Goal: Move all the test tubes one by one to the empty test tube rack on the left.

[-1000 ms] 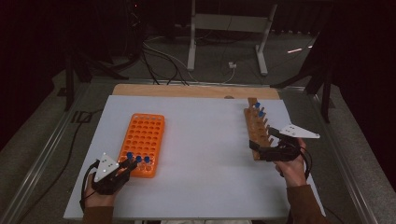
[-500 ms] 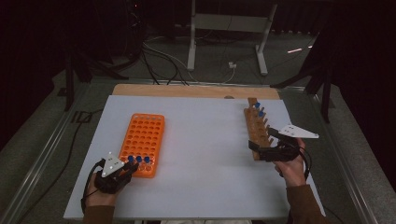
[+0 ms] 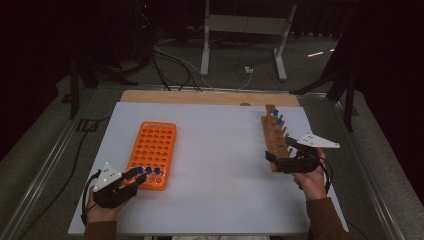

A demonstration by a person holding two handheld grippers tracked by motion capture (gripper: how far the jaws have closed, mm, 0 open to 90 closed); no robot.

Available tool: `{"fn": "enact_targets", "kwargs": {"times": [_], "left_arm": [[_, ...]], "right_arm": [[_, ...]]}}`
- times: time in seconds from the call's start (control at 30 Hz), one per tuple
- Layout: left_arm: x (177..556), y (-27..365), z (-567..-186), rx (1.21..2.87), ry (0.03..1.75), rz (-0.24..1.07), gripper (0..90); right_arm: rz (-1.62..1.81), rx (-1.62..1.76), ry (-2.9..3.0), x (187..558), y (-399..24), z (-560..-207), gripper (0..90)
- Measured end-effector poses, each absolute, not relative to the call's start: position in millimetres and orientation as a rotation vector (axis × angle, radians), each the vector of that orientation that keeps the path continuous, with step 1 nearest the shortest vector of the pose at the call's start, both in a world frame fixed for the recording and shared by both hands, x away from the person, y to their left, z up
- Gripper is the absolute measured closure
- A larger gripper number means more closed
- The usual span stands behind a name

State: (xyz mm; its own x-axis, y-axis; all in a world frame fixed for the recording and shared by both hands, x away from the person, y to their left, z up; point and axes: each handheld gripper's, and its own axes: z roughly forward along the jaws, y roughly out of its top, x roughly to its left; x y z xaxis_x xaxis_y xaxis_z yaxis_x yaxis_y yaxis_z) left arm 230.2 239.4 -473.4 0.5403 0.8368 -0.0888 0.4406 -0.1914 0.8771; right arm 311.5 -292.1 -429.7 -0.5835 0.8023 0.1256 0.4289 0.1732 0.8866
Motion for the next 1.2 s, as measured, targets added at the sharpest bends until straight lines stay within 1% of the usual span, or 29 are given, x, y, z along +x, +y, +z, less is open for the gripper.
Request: {"fn": "enact_targets", "kwargs": {"times": [0.07,0.13,0.17,0.23,0.37,0.43,0.47,0.57,0.73,0.8,1.1,1.17,1.2], "left_arm": [[228.7,242.5,-470.3,1.789,1.039,0.507,54.8],[227.7,244.4,-467.3,1.767,1.016,0.492,53.2],[226.9,244.6,-465.4,1.752,1.006,0.487,50.9],[226.2,243.9,-461.5,1.727,0.992,0.472,42.7],[227.3,234.4,-453.6,1.717,0.983,0.5,25.7],[229.1,228.8,-450.3,1.712,0.981,0.508,19.5],[230.8,225.9,-448.5,1.712,0.978,0.511,17.4],[235.7,220.6,-445.2,1.715,0.975,0.515,15.7],[246.7,209.5,-439.6,1.731,0.986,0.531,2.6],[249.7,205.1,-438.7,1.735,0.989,0.545,0.8],[255.1,195.1,-440.9,1.726,0.984,0.553,0.8],[254.9,196.2,-441.7,1.735,0.982,0.545,1.2],[254.4,196.8,-442.0,1.736,0.976,0.543,3.0]], "right_arm": [[1.38,1.166,2.086,311.5,-291.7,-429.7,0.0],[1.381,1.167,2.085,311.6,-291.7,-429.7,0.0],[1.381,1.168,2.085,311.7,-291.7,-429.7,0.0],[1.381,1.169,2.085,311.8,-291.7,-429.8,0.0],[1.376,1.17,2.086,312.5,-291.6,-430.0,0.0],[1.371,1.171,2.085,313.0,-292.1,-430.0,0.0],[1.368,1.17,2.084,313.5,-292.6,-429.9,0.0],[1.359,1.176,2.077,315.3,-294.4,-429.9,0.0],[1.325,1.178,2.064,320.0,-297.1,-428.9,0.0],[1.32,1.182,2.056,322.5,-297.9,-427.0,0.0],[1.287,1.189,2.033,337.6,-299.7,-417.9,0.0],[1.271,1.199,2.031,342.7,-301.4,-418.2,0.0],[1.271,1.202,2.029,344.5,-302.1,-418.6,0.0]]}}
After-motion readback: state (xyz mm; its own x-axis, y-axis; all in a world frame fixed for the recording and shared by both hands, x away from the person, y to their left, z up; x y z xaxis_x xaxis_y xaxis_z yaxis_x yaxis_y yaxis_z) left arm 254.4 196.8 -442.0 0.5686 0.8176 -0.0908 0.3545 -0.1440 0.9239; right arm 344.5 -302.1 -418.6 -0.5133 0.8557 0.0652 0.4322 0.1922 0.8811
